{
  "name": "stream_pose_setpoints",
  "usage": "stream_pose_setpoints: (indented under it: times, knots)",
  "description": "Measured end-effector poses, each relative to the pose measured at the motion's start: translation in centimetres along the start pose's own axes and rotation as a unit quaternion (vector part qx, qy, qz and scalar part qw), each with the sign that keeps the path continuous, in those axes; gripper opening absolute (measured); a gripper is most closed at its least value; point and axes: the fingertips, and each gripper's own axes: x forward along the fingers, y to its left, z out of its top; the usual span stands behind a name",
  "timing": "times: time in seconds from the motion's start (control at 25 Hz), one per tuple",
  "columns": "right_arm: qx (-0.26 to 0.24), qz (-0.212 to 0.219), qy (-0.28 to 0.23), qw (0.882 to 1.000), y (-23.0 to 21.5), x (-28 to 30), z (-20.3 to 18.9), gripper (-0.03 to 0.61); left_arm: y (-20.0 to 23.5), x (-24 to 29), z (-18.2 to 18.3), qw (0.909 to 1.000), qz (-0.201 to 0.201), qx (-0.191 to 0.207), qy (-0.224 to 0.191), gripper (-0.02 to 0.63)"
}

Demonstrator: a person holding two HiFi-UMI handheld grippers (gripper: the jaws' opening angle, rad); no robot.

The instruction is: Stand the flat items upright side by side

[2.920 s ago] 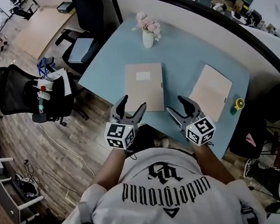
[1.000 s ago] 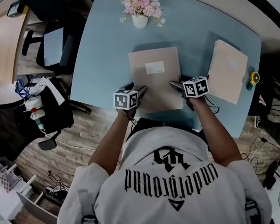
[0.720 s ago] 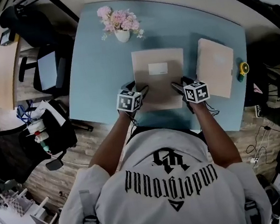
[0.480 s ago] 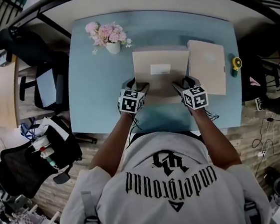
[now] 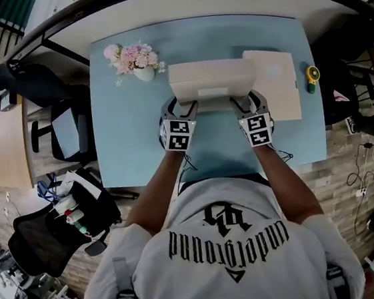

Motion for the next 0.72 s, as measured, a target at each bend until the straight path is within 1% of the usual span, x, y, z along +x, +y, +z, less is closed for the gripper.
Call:
stream_pose_setpoints:
  times: [0.16,0.36,0.48,0.6,0.72]
  knots:
    - [-0.023,-0.017,-0.014,1.000,-0.2,0.4,-0.1,0.262,0.1,0.4,-0.2,0.9998,0.014,0.009,-0.006,0.279]
    - [-0.031,-0.020,-0.008,0.999,-0.3,1.0,-1.5,0.262,-0.2,1.0,-1.4,0.9998,0.019,0.005,-0.004,0.276]
    - [-0.044,-0.023,-0.005,0.999,-0.4,1.1,-1.7,0.265,-0.1,1.1,-1.6,0.9998,0.018,0.004,-0.008,0.281]
    - [-0.052,-0.023,0.000,0.998,-0.4,1.0,-1.7,0.288,0.0,1.1,-1.5,0.9998,0.016,0.001,-0.011,0.290]
    - [-0.048,-0.017,0.003,0.999,-0.3,1.0,-1.7,0.311,0.0,1.1,-1.3,0.9997,0.015,-0.009,-0.015,0.303]
